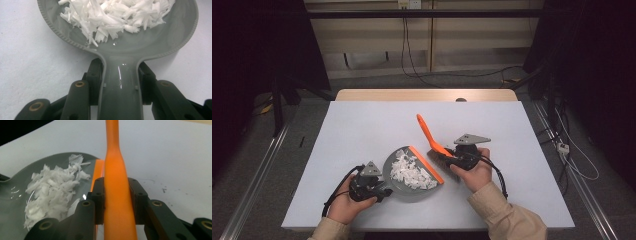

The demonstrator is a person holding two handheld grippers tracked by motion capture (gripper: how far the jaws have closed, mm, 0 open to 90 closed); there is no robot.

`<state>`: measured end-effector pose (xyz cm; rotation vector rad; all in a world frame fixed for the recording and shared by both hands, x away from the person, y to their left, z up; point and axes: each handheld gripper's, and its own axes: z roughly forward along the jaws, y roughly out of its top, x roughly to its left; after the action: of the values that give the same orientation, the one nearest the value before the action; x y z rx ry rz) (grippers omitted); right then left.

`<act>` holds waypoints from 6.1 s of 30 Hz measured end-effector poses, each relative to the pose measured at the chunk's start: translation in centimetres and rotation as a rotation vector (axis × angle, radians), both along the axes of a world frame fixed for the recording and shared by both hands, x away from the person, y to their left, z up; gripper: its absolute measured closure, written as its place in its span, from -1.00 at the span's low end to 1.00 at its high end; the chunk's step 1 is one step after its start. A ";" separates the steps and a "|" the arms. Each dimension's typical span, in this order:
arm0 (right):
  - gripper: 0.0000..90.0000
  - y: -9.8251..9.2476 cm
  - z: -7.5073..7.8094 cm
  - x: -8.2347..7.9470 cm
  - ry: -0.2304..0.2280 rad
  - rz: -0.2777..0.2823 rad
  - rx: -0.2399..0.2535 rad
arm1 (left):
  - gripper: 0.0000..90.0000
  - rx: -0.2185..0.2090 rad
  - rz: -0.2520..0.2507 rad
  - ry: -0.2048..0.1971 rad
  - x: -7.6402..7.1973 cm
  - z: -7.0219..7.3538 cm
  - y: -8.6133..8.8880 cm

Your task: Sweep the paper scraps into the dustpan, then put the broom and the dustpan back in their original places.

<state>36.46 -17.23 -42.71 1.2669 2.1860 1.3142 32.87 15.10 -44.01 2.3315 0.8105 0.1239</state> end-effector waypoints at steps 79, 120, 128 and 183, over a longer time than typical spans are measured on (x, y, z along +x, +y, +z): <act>0.58 -1.6 1.2 -0.3 -0.092 0.004 0.053 | 0.40 -0.062 0.112 -0.040 0.1 0.5 1.6; 0.58 -6.1 1.3 0.1 -0.104 -0.030 -0.023 | 0.40 -0.101 0.228 -0.068 1.4 1.4 3.8; 0.58 -7.2 1.4 -0.1 -0.107 -0.056 0.001 | 0.40 -0.101 0.288 -0.063 2.1 1.5 4.6; 0.58 -13.1 1.4 -1.1 -0.138 -0.207 0.013 | 0.40 -0.041 0.562 -0.050 3.7 0.3 6.2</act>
<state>35.38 -30.31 -41.35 1.3256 1.9004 1.2928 36.57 21.27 -43.71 1.9939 1.4068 0.3994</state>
